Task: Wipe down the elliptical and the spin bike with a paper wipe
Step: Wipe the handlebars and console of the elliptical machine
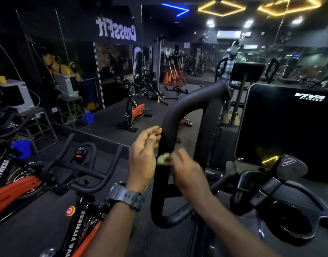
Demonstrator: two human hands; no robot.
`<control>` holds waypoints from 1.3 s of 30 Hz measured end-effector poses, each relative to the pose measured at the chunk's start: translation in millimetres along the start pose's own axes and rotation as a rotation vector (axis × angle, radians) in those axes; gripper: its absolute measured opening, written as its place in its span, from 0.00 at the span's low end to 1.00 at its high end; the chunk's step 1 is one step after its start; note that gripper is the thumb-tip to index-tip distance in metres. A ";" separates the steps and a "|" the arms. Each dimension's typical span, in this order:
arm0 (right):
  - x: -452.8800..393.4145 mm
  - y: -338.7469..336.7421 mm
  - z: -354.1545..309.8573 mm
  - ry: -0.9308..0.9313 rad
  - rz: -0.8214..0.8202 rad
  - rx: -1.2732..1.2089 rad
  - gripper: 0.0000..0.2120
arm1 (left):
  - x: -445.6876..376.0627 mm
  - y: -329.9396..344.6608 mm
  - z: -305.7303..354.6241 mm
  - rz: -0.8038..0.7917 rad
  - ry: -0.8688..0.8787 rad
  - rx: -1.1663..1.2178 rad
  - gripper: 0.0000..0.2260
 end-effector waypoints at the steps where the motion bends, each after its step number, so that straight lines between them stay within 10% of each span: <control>1: -18.9 -15.4 5.7 0.047 0.074 -0.008 0.11 | 0.6 0.6 1.4 -0.006 0.001 -0.002 0.12; 5: -81.6 -77.2 17.3 0.220 0.334 0.011 0.12 | 1.1 2.5 5.5 -0.017 0.008 -0.037 0.16; 21: 45.0 32.4 -11.8 0.269 -0.361 -0.048 0.11 | 28.2 -8.9 -28.5 -0.244 0.028 -0.211 0.21; 31: 36.3 47.6 -17.5 0.136 -0.237 0.245 0.07 | 73.7 -33.3 -113.9 -0.133 -0.191 -0.342 0.20; 35: 40.4 36.0 -15.9 0.115 -0.243 0.249 0.21 | 77.5 -35.4 -120.0 -0.113 -0.210 -0.315 0.19; 39: 33.0 40.4 -16.5 0.066 -0.176 0.266 0.10 | 75.6 -37.0 -117.6 -0.147 -0.190 -0.320 0.18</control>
Point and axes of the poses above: each hand's wrist, its own x-axis away from the middle knuckle, its own y-axis out of the palm, z = x × y, the point moved 6 cm from there along -x, towards the middle knuckle, and after that the axes turned 4 degrees about y, right-handed, at the moved point
